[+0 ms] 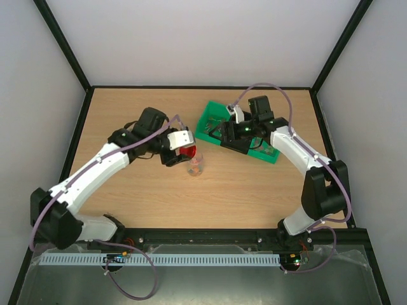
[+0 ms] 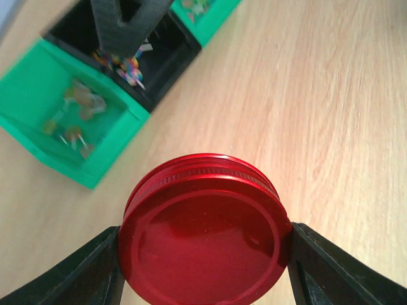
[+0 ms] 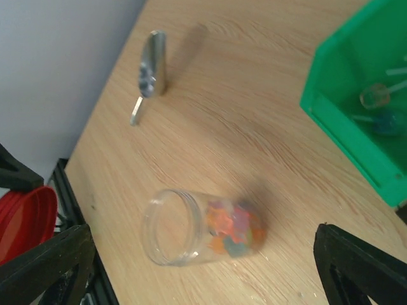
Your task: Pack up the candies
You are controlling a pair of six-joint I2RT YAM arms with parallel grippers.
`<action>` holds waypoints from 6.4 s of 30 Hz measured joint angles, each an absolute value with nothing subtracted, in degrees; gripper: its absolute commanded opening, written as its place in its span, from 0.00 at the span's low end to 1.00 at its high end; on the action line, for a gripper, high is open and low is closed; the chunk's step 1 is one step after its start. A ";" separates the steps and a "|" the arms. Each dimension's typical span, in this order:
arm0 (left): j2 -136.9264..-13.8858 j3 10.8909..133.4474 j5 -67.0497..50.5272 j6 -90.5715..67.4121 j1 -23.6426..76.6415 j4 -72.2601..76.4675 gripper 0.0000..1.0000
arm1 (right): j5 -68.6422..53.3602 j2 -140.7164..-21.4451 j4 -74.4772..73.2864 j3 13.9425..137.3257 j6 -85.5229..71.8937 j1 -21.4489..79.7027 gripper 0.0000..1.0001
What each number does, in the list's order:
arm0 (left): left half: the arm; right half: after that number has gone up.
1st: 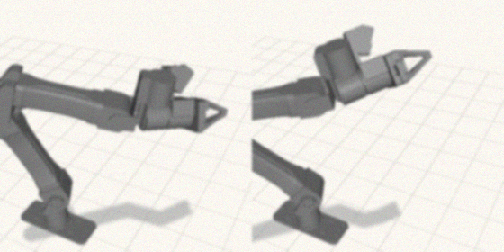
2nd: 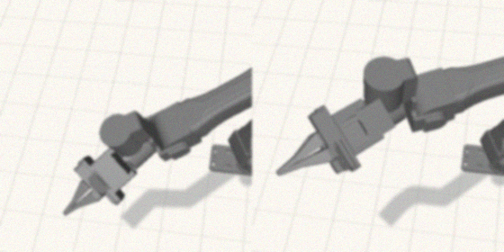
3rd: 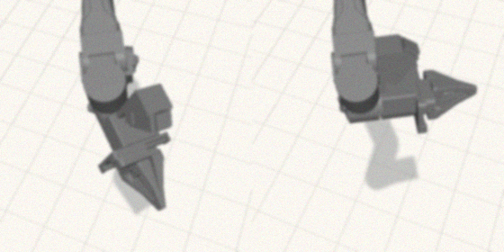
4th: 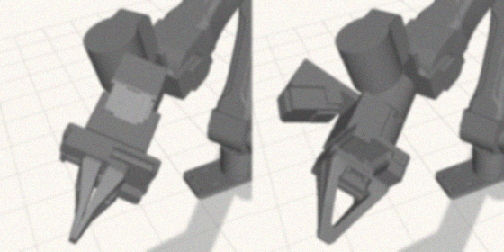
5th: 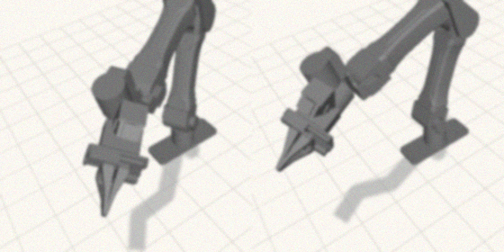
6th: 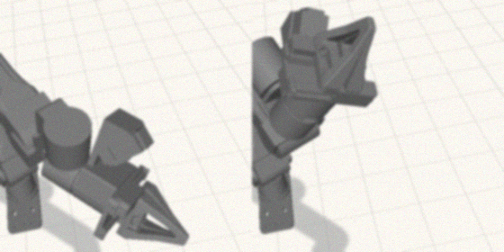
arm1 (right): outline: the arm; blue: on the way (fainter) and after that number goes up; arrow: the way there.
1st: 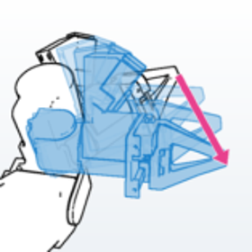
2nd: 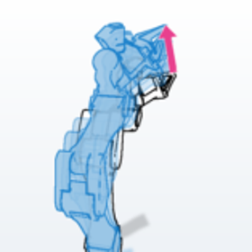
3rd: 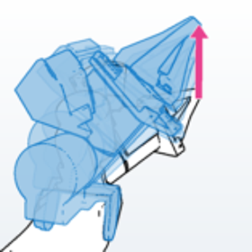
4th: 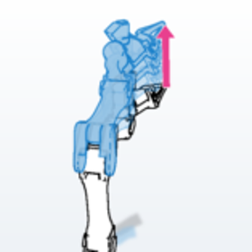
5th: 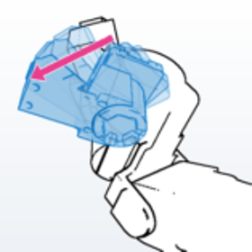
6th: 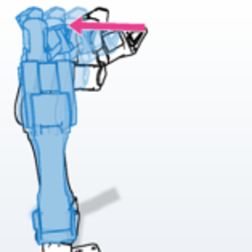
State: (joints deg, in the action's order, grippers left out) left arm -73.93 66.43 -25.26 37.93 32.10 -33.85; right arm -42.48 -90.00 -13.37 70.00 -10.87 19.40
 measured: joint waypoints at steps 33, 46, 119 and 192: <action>-97.76 81.23 -15.77 29.10 36.49 -48.86 0.66 | -40.03 -94.45 -9.17 60.90 -10.72 25.04 0.79; -99.96 83.68 -15.55 28.88 36.86 -48.93 0.66 | -43.51 -95.77 -7.33 61.25 -11.84 25.32 0.78; -95.44 73.89 -18.94 29.36 35.48 -34.41 0.28 | -48.38 -100.51 -4.25 63.02 -10.72 25.89 0.20; -79.26 65.30 -23.62 18.96 23.16 -26.22 0.99 | -26.15 -111.37 68.45 32.25 6.02 37.74 0.73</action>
